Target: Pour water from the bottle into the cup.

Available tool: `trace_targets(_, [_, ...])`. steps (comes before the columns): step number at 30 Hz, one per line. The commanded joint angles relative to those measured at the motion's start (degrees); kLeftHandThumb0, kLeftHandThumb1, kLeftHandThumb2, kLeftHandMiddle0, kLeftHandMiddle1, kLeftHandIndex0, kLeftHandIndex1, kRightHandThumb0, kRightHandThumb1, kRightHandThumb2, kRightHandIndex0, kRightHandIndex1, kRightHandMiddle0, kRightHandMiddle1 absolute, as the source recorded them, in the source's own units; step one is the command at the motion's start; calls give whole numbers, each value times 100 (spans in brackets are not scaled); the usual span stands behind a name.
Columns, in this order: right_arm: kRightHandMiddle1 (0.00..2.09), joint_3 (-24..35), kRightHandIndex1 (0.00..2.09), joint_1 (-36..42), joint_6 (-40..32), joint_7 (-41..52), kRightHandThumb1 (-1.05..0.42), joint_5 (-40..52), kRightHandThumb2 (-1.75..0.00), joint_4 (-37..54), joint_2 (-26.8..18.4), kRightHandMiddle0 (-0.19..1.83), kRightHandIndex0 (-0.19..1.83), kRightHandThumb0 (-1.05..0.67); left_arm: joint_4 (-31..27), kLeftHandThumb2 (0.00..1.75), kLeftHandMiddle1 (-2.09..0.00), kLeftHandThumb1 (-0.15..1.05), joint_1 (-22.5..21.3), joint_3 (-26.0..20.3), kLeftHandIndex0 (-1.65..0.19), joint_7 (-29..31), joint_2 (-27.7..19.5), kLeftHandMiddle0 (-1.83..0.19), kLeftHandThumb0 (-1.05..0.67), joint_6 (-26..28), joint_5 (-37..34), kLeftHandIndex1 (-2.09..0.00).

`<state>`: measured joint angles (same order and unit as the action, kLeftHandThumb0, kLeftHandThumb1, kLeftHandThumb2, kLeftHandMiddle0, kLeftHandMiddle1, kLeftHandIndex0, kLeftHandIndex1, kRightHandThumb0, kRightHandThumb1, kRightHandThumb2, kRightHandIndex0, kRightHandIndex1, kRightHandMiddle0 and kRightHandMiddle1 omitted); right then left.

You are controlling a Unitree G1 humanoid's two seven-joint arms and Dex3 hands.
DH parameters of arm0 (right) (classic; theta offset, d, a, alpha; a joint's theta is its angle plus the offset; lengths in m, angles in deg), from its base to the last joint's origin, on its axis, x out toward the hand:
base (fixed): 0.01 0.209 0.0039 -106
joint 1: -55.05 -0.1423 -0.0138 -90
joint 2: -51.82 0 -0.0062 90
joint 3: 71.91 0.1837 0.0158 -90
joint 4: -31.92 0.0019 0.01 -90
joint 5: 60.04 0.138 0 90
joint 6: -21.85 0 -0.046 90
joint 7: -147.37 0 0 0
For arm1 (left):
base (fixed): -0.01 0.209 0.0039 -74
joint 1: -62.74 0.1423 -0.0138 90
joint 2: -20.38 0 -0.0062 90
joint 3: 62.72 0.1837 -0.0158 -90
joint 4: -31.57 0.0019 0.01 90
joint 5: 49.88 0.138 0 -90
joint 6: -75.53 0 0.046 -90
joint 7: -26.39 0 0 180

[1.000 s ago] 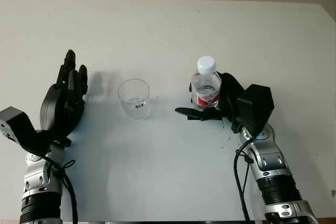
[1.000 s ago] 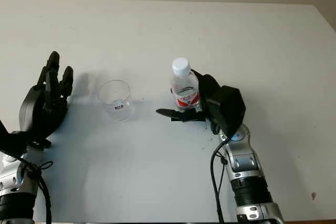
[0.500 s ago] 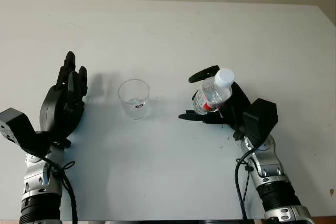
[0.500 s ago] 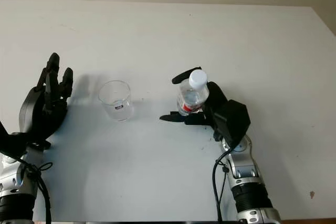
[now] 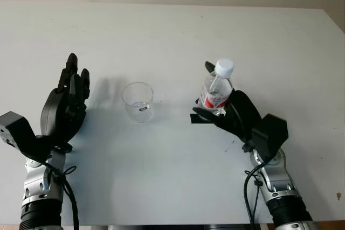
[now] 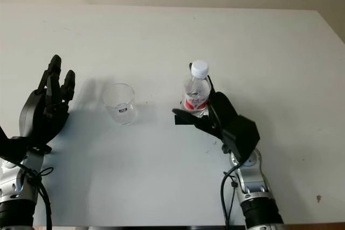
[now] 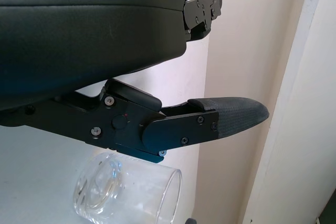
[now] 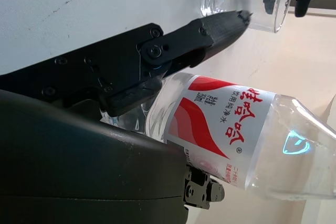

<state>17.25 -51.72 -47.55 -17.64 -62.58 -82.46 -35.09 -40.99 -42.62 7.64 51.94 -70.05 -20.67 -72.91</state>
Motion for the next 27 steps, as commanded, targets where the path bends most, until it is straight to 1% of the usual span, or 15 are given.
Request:
trace_targets(1, [0,36,0,156,-76,-59,-101,-89,-6,-231,-135,-19,-19,-97,4,57,-1,105,35,-14,19,-13,-33,19,-75,0,5,0])
trace_targets(6, [0,179,0,126,-37,-172,-100,29,-5,-217,-108,-19,-19,-98,-15,56,-1,105,48,-4,19,-49,-15,19,-76,-12,15,0])
trace_targets(13, [0,531,0,38,-182,-503,-98,428,-5,30,48,-19,-19,-100,12,56,-1,105,39,0,19,-41,-5,19,-76,-19,0,0])
trace_targets(17, [0,615,0,8,-176,-814,-98,304,-5,77,62,-19,-19,-99,41,55,0,105,9,10,19,-17,-17,19,-77,-25,2,0])
trace_targets(23, [0,713,0,-87,144,-473,-98,599,-5,-112,1,-19,-19,-96,67,56,-1,105,-41,26,19,-79,-12,19,-75,-10,26,0])
trace_targets(27, [0,652,0,-18,356,-474,-97,417,-5,-89,-34,-19,-19,-96,37,57,-2,105,-28,33,19,-101,-6,19,-75,-13,22,0])
